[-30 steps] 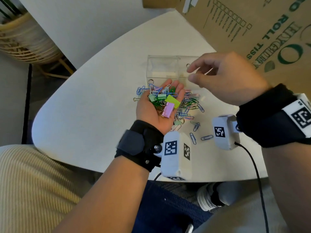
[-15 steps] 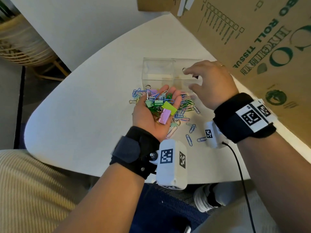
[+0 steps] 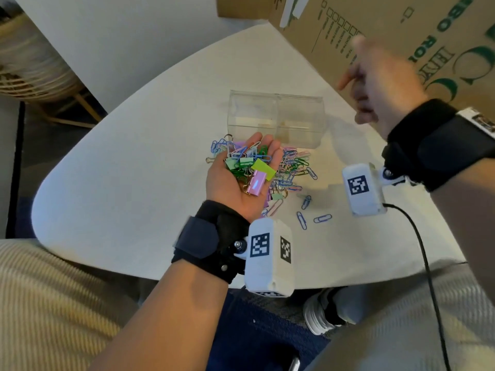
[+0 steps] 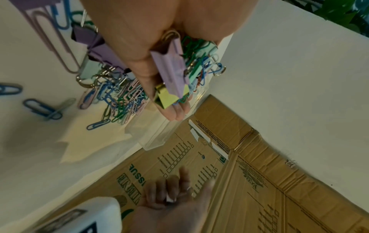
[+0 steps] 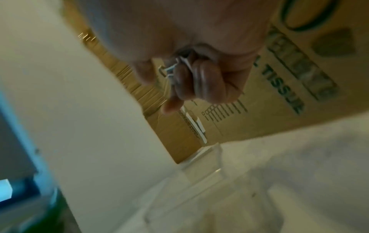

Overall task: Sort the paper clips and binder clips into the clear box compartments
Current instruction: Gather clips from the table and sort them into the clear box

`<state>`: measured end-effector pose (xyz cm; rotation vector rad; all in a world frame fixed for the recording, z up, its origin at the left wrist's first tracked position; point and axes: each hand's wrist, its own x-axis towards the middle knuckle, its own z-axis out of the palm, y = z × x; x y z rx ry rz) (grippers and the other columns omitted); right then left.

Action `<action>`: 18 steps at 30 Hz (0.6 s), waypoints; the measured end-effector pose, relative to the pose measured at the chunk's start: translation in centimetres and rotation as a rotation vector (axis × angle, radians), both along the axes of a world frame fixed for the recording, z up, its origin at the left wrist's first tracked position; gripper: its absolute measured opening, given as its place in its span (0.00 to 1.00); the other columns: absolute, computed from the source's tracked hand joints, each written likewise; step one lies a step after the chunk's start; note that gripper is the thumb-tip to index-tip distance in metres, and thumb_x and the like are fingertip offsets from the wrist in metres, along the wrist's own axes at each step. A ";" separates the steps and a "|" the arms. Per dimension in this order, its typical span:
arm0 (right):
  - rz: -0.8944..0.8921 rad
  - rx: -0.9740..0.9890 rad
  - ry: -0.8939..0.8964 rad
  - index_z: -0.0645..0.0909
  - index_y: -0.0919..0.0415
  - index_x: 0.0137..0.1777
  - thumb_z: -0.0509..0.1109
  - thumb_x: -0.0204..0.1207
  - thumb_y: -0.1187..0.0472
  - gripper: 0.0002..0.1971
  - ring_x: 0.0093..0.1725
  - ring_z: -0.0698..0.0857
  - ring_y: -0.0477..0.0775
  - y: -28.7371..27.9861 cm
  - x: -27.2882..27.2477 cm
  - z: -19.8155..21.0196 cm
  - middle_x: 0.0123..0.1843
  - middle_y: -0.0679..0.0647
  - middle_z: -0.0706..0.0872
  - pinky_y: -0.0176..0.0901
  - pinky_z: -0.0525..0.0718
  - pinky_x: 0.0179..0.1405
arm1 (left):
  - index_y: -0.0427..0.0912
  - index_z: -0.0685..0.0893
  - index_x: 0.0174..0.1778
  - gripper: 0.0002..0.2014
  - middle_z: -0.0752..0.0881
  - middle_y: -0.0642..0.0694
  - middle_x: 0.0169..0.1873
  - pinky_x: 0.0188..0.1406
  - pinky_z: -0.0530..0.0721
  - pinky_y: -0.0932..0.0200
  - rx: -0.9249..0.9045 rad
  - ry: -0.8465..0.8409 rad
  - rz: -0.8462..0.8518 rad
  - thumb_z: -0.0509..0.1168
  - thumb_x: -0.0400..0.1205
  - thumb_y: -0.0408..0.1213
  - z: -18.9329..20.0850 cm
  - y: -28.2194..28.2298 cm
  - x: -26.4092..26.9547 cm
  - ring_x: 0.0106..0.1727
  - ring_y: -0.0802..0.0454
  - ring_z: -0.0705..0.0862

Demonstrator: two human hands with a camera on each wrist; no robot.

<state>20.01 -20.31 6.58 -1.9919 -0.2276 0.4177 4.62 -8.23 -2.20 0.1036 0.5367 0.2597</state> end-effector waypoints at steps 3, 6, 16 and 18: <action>0.375 -0.601 -0.350 0.79 0.46 0.64 0.71 0.63 0.27 0.33 0.52 0.82 0.51 1.1 0.0 -0.5 0.53 0.48 0.83 0.44 0.76 0.49 | 0.28 0.81 0.59 0.19 0.87 0.32 0.46 0.48 0.86 0.40 -0.003 0.002 -0.006 0.52 0.85 0.39 0.0 0.0 -0.1 0.45 0.36 0.88; 0.610 -0.993 -0.497 0.59 0.46 0.80 0.79 0.56 0.31 0.54 0.67 0.79 0.62 2.5 -0.1 -1.9 0.71 0.55 0.79 0.51 0.78 0.58 | 0.29 0.80 0.62 0.19 0.86 0.33 0.47 0.49 0.85 0.39 -0.005 0.001 -0.006 0.52 0.85 0.37 0.1 -0.1 -0.2 0.48 0.37 0.85; 0.606 -1.028 -0.540 0.81 0.49 0.67 0.76 0.69 0.39 0.28 0.62 0.81 0.61 3.5 1.6 0.2 0.65 0.55 0.84 0.47 0.77 0.52 | 0.30 0.82 0.58 0.23 0.87 0.33 0.45 0.49 0.86 0.42 -0.005 0.037 -0.024 0.48 0.87 0.43 -1.0 -0.3 -0.3 0.42 0.38 0.89; 0.603 -1.018 -0.544 0.82 0.49 0.67 0.73 0.72 0.40 0.26 0.62 0.81 0.61 3.5 1.6 0.6 0.65 0.56 0.84 0.48 0.77 0.54 | 0.30 0.82 0.58 0.23 0.87 0.34 0.46 0.49 0.86 0.42 -0.004 0.040 -0.026 0.48 0.87 0.43 -1.0 -0.3 -0.3 0.41 0.38 0.89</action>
